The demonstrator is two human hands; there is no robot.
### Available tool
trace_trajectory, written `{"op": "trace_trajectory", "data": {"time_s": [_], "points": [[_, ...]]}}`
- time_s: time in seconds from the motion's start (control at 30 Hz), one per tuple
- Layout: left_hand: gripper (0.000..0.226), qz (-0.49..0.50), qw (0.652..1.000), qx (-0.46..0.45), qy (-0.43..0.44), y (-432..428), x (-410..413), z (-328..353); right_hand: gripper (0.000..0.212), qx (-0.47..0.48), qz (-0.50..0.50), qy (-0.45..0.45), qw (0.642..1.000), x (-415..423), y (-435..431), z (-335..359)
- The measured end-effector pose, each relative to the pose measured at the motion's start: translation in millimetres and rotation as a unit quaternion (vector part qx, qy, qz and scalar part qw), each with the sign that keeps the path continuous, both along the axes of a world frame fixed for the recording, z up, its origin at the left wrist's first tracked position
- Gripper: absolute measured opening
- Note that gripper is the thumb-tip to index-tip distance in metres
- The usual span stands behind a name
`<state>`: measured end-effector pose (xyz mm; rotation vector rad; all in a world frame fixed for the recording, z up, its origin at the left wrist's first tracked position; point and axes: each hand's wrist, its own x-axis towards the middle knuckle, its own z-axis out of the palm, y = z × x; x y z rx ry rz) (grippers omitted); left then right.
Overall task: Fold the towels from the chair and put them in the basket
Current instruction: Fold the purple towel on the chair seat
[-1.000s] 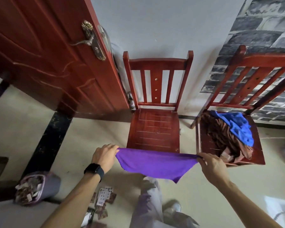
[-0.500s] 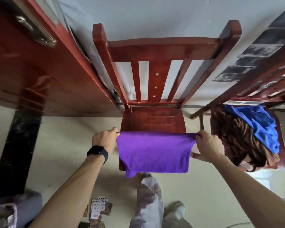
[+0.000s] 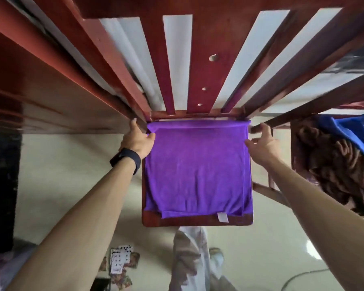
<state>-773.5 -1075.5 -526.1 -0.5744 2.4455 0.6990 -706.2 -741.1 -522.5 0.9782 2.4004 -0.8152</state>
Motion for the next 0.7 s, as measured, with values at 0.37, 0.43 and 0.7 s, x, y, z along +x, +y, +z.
{"op": "trace_trajectory", "data": {"time_s": [0.37,0.43,0.7], "points": [[0.034,0.136,0.984,-0.048,-0.106,-13,184,-58,0.039,-0.001,-0.044,-0.161,0.986,194,-43,-49],[0.032,0.122,0.986,-0.081,-0.081,-13,195,-60,0.035,0.001,-0.055,-0.143,0.988,195,-46,-55],[0.03,0.085,0.987,-0.105,-0.09,-9,215,-68,0.032,0.001,-0.029,-0.177,0.984,204,-42,-62]]}}
